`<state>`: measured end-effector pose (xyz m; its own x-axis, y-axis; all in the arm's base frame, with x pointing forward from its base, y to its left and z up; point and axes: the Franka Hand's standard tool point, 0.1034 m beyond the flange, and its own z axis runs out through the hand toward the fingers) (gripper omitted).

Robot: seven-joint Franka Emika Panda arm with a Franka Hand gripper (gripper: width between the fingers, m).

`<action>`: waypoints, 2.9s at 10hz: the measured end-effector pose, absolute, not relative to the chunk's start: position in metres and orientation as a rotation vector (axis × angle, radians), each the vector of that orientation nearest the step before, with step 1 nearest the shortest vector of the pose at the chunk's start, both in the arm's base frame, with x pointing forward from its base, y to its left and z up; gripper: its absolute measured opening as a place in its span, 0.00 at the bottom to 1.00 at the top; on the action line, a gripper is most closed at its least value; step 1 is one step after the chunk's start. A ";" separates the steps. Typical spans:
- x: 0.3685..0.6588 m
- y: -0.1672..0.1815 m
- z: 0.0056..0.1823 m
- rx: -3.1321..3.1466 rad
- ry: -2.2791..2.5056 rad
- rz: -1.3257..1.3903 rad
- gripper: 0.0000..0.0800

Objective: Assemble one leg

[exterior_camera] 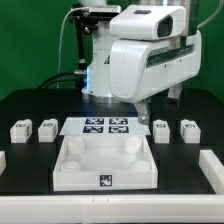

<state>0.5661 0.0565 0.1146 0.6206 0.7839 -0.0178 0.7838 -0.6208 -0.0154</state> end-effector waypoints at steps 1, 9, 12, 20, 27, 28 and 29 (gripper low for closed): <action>0.566 0.057 0.114 -2.822 -1.364 0.037 0.81; 0.566 0.052 0.112 -2.586 -1.782 0.046 0.81; 0.565 0.051 0.111 -2.545 -1.838 0.048 0.81; 0.450 -0.028 0.031 -1.947 -2.351 0.088 0.81; 0.444 -0.031 0.013 -2.005 -2.260 0.114 0.67; 0.443 -0.031 0.012 -2.005 -2.259 0.115 0.50; 0.443 -0.031 0.012 -2.006 -2.259 0.115 0.50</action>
Offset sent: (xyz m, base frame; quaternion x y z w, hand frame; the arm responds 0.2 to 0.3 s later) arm 0.0000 0.0000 0.0000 0.0000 0.0000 -0.5141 0.8577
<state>0.4432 -0.0310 0.0124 -0.1157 0.9926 0.0378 0.9835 0.1198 -0.1352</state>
